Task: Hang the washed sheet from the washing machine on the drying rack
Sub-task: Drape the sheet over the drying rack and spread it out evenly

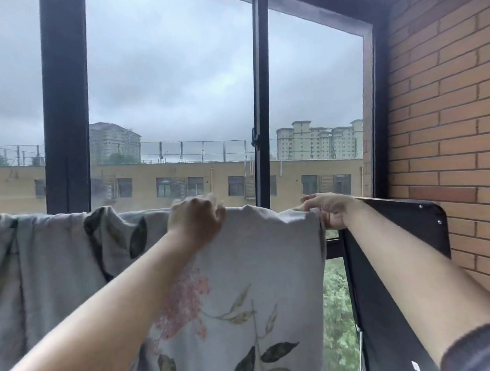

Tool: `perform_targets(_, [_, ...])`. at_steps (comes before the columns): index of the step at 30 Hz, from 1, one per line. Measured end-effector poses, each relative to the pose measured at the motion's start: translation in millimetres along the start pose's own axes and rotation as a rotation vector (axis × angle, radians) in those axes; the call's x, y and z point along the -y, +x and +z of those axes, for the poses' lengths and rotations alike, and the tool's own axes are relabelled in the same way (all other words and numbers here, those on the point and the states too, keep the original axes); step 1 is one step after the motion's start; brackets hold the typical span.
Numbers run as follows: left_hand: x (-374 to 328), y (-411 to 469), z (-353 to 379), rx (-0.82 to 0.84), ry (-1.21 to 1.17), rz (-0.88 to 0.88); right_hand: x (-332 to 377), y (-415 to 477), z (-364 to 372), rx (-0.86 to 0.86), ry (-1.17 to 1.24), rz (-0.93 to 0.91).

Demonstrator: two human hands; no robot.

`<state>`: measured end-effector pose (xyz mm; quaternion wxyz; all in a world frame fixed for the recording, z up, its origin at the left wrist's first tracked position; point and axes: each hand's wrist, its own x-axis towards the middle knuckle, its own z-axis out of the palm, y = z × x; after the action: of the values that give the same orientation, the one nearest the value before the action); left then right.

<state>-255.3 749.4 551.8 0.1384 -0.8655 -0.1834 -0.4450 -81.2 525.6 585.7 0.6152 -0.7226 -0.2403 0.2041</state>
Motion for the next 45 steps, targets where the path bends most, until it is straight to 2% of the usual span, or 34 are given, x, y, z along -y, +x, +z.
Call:
perform_targets(3, [-45.4,14.3,20.2,0.023,0.089,0.018,-22.0,18.2,-16.3,-0.132,-0.242,-0.045])
perform_targets(6, [-59.6,19.0,31.1,0.024,0.186,-0.068,-47.4,33.9,-38.6,-0.074,-0.343,0.103])
perform_targets(7, [-59.9,19.6,31.0,0.021,0.199,-0.094,-56.4,38.5,-44.3,-0.083,-0.449,0.152])
perform_targets(9, [-59.7,20.1,31.0,0.000,0.213,-0.123,-77.7,41.3,-54.9,-0.182,-0.814,0.195])
perform_targets(10, [-58.7,19.3,31.3,-0.013,0.211,-0.132,-89.1,42.7,-59.6,-0.232,-0.898,0.197])
perform_targets(12, [-54.3,17.1,30.5,-0.049,0.216,-0.151,-106.6,47.4,-67.4,-0.183,-0.772,0.234])
perform_targets(16, [-53.0,14.6,33.1,-0.102,0.185,-0.176,-98.0,51.1,-82.2,-0.116,-0.185,0.266])
perform_targets(19, [-47.4,13.1,36.6,-0.181,0.135,-0.110,-71.1,61.5,-107.7,-0.093,0.159,0.179])
perform_targets(21, [-36.6,12.3,37.1,-0.167,0.127,-0.026,-54.6,70.5,-124.6,-0.133,0.300,0.086])
perform_targets(23, [-25.2,10.8,34.8,-0.159,0.123,0.062,-43.6,72.1,-132.5,-0.177,0.238,0.035])
perform_targets(24, [-21.4,9.6,33.0,-0.170,0.110,0.095,-42.8,68.3,-131.4,-0.215,0.092,0.003])
perform_targets(26, [-19.7,7.0,30.1,-0.190,0.072,0.139,-56.1,60.7,-124.5,-0.307,-0.347,-0.031])
perform_targets(28, [-22.9,4.6,27.6,-0.189,0.032,0.163,-72.8,55.4,-117.0,-0.282,-0.540,0.037])
perform_targets(30, [-27.6,4.3,24.0,-0.153,-0.016,0.135,-73.7,49.7,-116.2,-0.165,-0.382,0.119])
perform_targets(33, [-29.4,7.3,18.5,-0.073,-0.114,-0.001,-45.2,49.8,-131.2,-0.053,0.174,0.003])
perform_targets(34, [-29.0,8.8,16.1,-0.046,-0.134,-0.046,-36.8,49.9,-134.1,-0.062,0.257,-0.044])
perform_targets(35, [-28.8,9.5,13.7,-0.023,-0.146,-0.080,-32.4,48.6,-133.8,-0.093,0.224,-0.055])
perform_targets(38, [-32.6,10.9,9.2,-0.005,-0.166,-0.121,-37.3,46.0,-132.2,-0.204,-0.206,0.033])
perform_targets(42, [-40.4,10.7,9.6,-0.068,-0.143,-0.125,-45.3,43.6,-131.0,-0.277,-0.518,0.081])
perform_targets(44, [-42.3,10.7,10.0,-0.085,-0.132,-0.133,-52.2,44.9,-125.5,-0.250,-0.607,0.121])
perform_targets(45, [-41.3,10.3,10.0,-0.085,-0.130,-0.146,-54.9,43.2,-125.5,-0.204,-0.521,0.136])
